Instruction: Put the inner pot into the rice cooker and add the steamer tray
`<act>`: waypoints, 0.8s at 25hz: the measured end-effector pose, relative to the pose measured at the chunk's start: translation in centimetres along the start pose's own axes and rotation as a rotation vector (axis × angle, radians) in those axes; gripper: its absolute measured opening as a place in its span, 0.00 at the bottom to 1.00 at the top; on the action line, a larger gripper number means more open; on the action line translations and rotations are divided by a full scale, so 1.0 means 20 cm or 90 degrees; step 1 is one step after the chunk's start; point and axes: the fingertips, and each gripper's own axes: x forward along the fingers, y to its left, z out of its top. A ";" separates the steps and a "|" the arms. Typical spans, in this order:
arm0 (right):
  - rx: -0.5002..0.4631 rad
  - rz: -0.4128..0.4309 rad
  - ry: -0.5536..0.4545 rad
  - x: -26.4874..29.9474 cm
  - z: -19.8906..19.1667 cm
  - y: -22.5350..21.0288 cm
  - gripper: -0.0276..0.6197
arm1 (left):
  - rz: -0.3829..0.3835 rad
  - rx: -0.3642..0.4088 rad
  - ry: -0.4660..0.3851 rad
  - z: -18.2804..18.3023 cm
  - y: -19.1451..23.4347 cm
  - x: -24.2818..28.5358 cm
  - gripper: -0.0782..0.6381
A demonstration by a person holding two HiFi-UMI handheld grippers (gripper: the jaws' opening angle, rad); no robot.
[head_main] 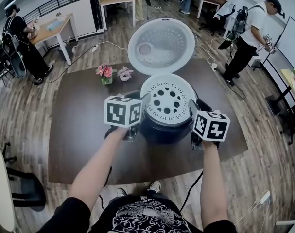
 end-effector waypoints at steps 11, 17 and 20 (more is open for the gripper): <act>-0.003 -0.006 -0.005 0.00 0.01 0.01 0.23 | 0.001 0.044 0.013 -0.03 0.00 0.00 0.31; -0.018 -0.006 -0.034 -0.06 0.05 0.10 0.23 | -0.001 0.050 -0.011 -0.02 0.02 -0.07 0.31; -0.036 0.005 -0.057 -0.10 0.11 0.20 0.23 | 0.008 0.055 -0.027 -0.01 0.05 -0.15 0.31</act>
